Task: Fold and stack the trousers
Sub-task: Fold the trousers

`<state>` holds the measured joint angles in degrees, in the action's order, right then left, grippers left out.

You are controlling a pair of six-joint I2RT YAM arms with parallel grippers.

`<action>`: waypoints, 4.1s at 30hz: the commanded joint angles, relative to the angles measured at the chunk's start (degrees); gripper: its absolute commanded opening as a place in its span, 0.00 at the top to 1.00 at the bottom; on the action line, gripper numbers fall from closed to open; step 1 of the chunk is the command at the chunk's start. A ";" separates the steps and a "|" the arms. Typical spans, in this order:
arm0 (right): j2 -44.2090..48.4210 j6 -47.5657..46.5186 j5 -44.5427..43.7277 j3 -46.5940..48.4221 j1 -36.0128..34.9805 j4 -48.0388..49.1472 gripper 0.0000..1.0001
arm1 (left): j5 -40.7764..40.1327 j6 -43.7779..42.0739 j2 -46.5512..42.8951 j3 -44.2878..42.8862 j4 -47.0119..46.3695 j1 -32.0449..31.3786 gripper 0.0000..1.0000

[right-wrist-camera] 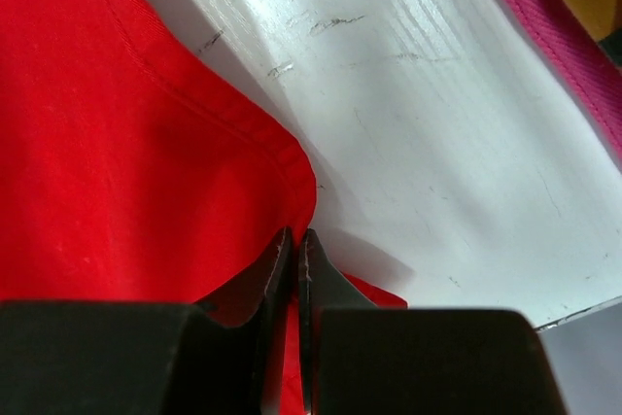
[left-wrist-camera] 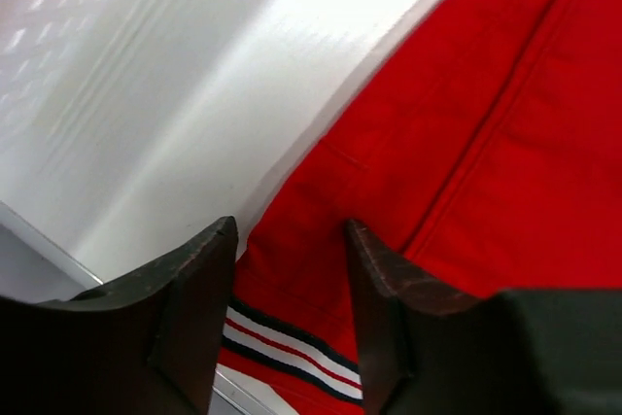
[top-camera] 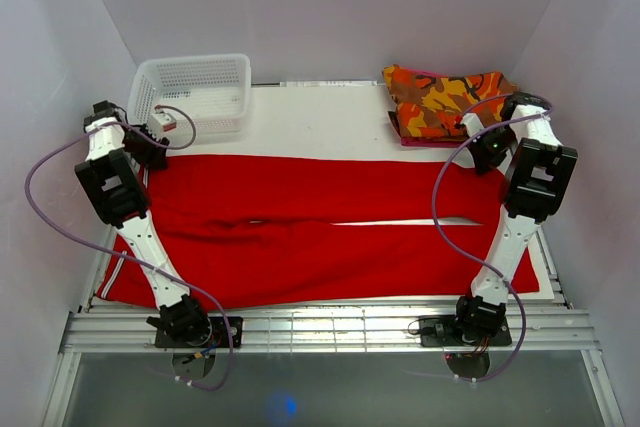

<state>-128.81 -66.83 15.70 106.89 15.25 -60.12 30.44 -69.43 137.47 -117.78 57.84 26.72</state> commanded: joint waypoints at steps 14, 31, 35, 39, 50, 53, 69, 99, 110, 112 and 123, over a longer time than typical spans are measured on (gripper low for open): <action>9.01 -2.69 0.29 3.06 0.57 -0.79 0.92 | 5.95 0.43 -13.53 14.91 -11.24 1.05 1.00; 26.49 -9.54 6.53 -7.19 8.74 1.32 0.92 | 13.50 11.07 -35.06 29.78 -30.69 6.32 1.00; 36.68 -18.06 7.24 -18.71 12.08 -0.17 0.92 | 18.34 6.52 -41.83 34.08 -20.52 11.93 1.00; 48.71 -27.11 5.92 -32.86 15.42 -1.84 0.92 | 18.35 -6.75 -47.63 41.56 -4.02 17.57 1.00; 49.99 -30.67 -4.80 -58.63 19.21 10.17 0.92 | -4.49 -15.25 -44.85 61.08 -1.23 24.44 1.00; 44.45 -25.40 -8.32 -58.47 18.33 13.18 0.92 | -7.49 -5.15 -38.96 60.74 -7.82 22.77 1.00; 25.11 -5.51 -6.39 -27.65 7.69 13.90 0.92 | -8.73 29.08 -20.15 35.47 -19.19 5.10 1.00; 50.77 -31.17 -3.83 -54.40 20.18 21.84 0.92 | -1.33 -1.42 -37.97 42.59 -10.06 21.36 1.00; 42.33 -23.26 -7.71 -53.03 16.75 24.97 0.92 | -13.57 9.92 -31.03 53.53 -24.09 18.02 1.00; 42.77 -23.35 -7.09 -52.66 16.75 24.96 0.92 | -11.21 10.36 -31.38 51.25 -23.39 17.93 1.00; 48.21 -27.74 -4.47 -49.06 17.80 12.41 0.09 | -1.37 -1.74 -37.53 41.23 -6.89 19.60 0.20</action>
<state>-84.33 -91.11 13.65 54.39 31.44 -45.12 27.68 -64.14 103.81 -72.58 50.15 44.05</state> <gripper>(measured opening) 0.704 0.595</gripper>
